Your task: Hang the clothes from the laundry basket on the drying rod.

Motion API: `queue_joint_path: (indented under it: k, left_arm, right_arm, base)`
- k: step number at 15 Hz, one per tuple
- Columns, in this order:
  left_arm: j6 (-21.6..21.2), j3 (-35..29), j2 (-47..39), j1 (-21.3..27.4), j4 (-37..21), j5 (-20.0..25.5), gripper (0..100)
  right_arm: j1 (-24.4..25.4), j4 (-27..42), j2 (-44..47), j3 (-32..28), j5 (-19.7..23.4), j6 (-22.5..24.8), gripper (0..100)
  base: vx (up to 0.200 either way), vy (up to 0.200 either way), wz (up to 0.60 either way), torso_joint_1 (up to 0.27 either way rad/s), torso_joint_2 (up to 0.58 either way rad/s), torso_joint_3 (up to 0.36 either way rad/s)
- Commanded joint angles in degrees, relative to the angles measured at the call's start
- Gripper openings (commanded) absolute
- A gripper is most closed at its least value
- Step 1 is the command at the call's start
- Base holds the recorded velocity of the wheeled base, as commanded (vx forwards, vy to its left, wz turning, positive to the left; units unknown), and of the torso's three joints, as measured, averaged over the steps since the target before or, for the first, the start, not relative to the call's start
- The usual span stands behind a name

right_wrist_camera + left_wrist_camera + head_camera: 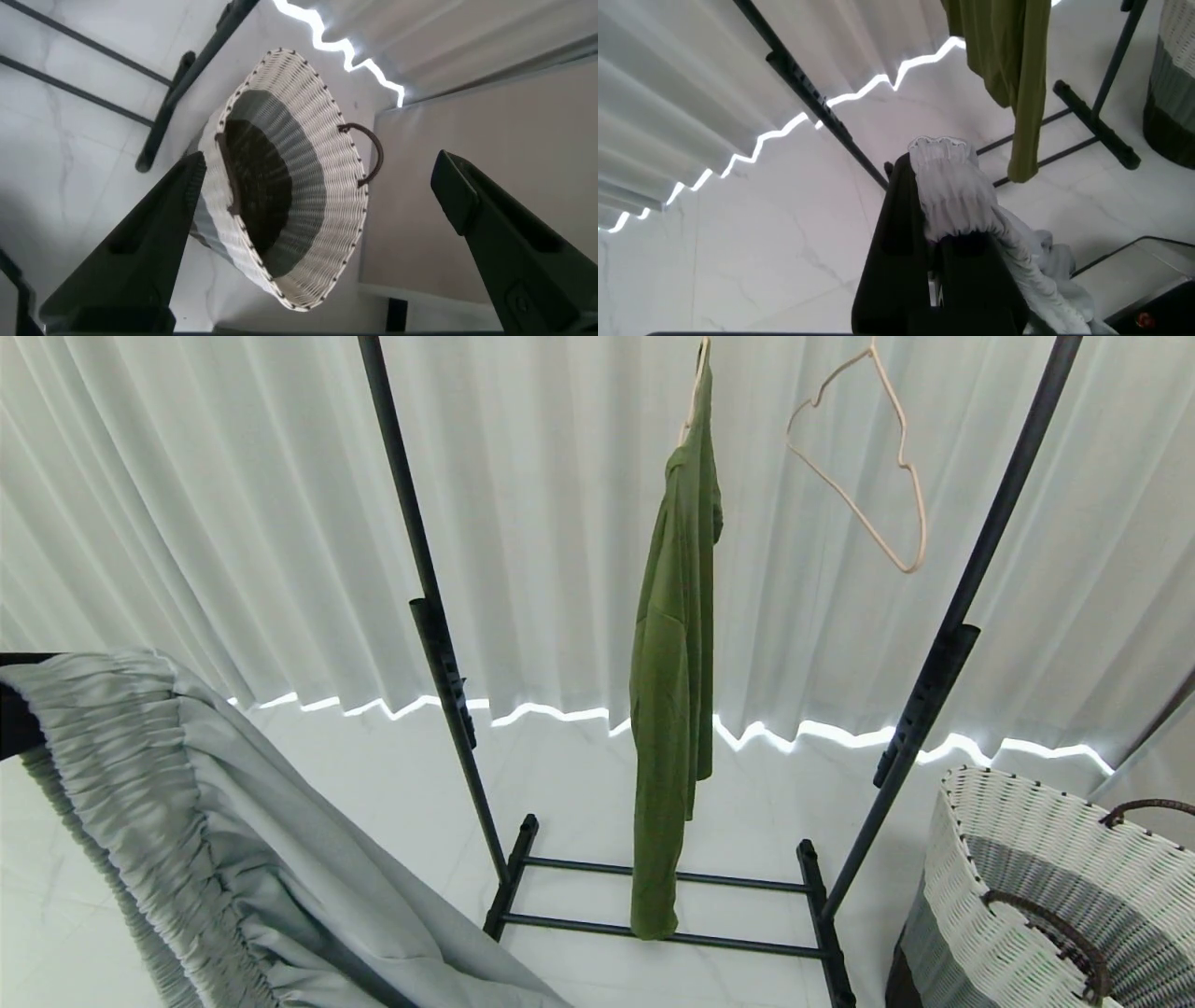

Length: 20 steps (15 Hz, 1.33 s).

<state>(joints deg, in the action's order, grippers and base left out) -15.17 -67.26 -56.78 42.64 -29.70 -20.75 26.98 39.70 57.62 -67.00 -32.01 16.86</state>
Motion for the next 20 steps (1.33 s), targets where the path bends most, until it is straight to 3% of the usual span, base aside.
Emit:
queue_joint_path:
  k: [1,7,12,14,20]
  left_arm:
    - [0.0,0.2,-0.1,0.1,0.0,0.0,0]
    - [-0.2,1.1,0.4,0.1,0.0,0.0,0]
    - [-1.5,3.8,0.7,0.1,4.4,0.0,0]
    - [-3.8,4.7,1.3,0.1,4.5,0.0,0]
    - [-4.0,4.9,2.0,0.1,4.6,0.1,0]
  right_arm:
    - [-0.1,0.0,-0.1,0.0,0.0,-0.3,100]
    - [-0.1,0.0,-0.1,0.0,0.1,-2.4,100]
    - [-0.1,0.0,-0.1,0.0,0.1,-2.4,100]
    - [-0.2,0.0,-0.1,0.0,0.1,-2.4,100]
    - [-0.2,-0.1,-0.1,0.1,0.1,-2.7,100]
  base:
    - [0.000,0.000,0.00,0.000,0.00,0.000]
    - [0.000,0.000,0.00,0.026,-0.10,-0.087]
    - [0.000,0.000,0.00,0.124,-0.43,-0.299]
    - [0.000,0.000,0.00,0.154,-0.46,-0.310]
    - [0.000,0.000,0.00,0.187,-0.48,-0.297]
